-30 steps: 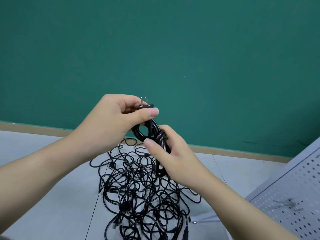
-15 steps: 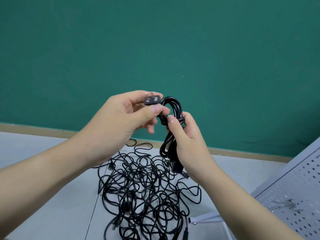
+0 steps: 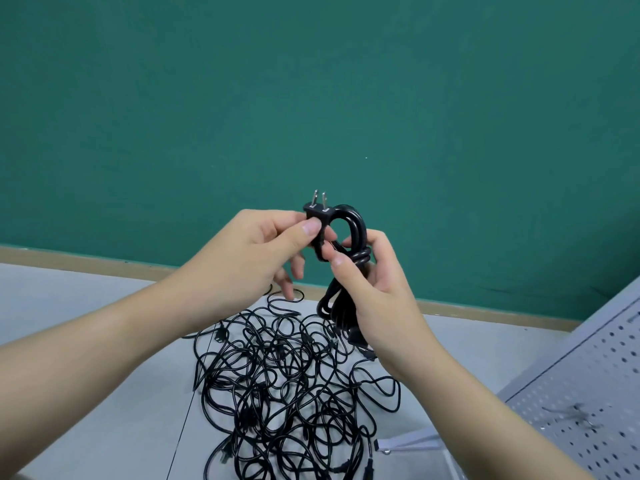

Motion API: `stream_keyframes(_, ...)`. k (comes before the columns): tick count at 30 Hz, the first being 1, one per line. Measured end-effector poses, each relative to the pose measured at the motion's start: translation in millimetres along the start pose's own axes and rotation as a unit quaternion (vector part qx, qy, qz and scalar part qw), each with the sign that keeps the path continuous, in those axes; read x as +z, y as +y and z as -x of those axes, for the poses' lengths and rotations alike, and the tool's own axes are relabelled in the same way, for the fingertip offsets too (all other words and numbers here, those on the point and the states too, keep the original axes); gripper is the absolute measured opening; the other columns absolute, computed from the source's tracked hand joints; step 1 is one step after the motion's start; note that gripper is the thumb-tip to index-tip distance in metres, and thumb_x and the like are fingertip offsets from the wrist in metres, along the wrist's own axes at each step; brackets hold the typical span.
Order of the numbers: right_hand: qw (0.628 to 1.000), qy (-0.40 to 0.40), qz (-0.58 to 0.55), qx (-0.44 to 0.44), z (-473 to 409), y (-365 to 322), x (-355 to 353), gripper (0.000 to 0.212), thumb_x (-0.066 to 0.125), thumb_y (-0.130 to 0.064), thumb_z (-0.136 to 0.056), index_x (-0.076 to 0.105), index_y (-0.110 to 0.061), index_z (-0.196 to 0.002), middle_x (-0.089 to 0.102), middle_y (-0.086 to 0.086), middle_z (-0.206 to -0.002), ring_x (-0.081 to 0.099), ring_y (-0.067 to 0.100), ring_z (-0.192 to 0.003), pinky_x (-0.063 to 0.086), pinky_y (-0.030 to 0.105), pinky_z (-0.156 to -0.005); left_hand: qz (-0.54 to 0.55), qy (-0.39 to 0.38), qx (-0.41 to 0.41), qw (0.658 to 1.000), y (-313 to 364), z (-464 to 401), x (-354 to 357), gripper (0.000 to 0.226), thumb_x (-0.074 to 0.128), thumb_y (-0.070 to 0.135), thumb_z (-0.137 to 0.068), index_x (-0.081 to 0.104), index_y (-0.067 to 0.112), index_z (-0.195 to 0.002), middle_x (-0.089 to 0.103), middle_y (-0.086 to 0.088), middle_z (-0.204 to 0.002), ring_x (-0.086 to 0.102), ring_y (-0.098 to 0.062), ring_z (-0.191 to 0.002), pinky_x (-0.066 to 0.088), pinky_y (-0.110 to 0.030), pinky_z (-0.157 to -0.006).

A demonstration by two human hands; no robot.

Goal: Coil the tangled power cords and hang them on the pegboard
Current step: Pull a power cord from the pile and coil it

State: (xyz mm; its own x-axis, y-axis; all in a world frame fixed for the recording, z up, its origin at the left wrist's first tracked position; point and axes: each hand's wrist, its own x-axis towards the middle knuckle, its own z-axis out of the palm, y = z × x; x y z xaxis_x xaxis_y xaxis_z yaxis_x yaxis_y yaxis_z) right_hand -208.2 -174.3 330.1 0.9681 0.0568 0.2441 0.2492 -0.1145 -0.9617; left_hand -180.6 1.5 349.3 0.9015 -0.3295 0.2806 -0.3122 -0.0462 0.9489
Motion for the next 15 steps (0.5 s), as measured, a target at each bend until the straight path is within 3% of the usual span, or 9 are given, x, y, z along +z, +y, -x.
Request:
stream_keyframes(3,0.996,-0.016,-0.085,0.032,-0.3,-5.3,-0.2,0.022,0.059,-0.016,-0.103,0.056,-0.016,-0.124,0.077,-0.008,-0.111,0.065,-0.002,-0.087,0.05,0.018,-0.066,-0.012,-0.001,0.018,1.0,1.3,-3.1,-1.1,0.031,0.05,0.025,-0.106,0.076,0.014,-0.095,0.072,-0.009,-0.087,0.05,-0.017,-0.062,0.056,-0.03,-0.056)
stream_keyframes(8,0.982,-0.03,-0.175,0.06,-1.0,-13.9,-3.4,0.022,0.066,-0.026,-0.093,0.056,-0.018,-0.111,0.066,0.0,-0.098,0.059,0.007,-0.072,0.05,0.021,-0.059,-0.09,-0.009,0.051,0.995,-0.1,-7.1,-1.5,0.03,0.051,0.031,-0.107,0.074,0.022,-0.09,0.07,0.005,-0.085,0.055,-0.011,-0.07,0.06,-0.034,-0.066)
stream_keyframes(12,0.98,-0.038,-0.191,0.045,1.0,-17.0,-5.0,0.016,0.063,-0.025,-0.093,0.054,-0.018,-0.105,0.069,-0.002,-0.095,0.062,0.005,-0.074,0.051,0.019,-0.061,-0.153,-0.04,0.052,0.986,-3.7,-6.7,-2.2,0.032,0.043,0.056,-0.096,0.069,0.039,-0.089,0.057,0.004,-0.1,0.062,-0.013,-0.097,0.057,-0.03,-0.081)
stream_keyframes(15,0.982,-0.047,-0.176,0.043,2.6,-18.3,-6.3,0.021,0.064,-0.03,-0.089,0.055,-0.02,-0.105,0.07,-0.004,-0.091,0.063,0.004,-0.074,0.051,0.023,-0.067,-0.174,-0.054,0.05,0.982,-2.6,-6.2,-5.1,0.036,0.039,0.06,-0.096,0.067,0.038,-0.088,0.057,-0.001,-0.097,0.058,-0.023,-0.09,0.05,-0.037,-0.084)
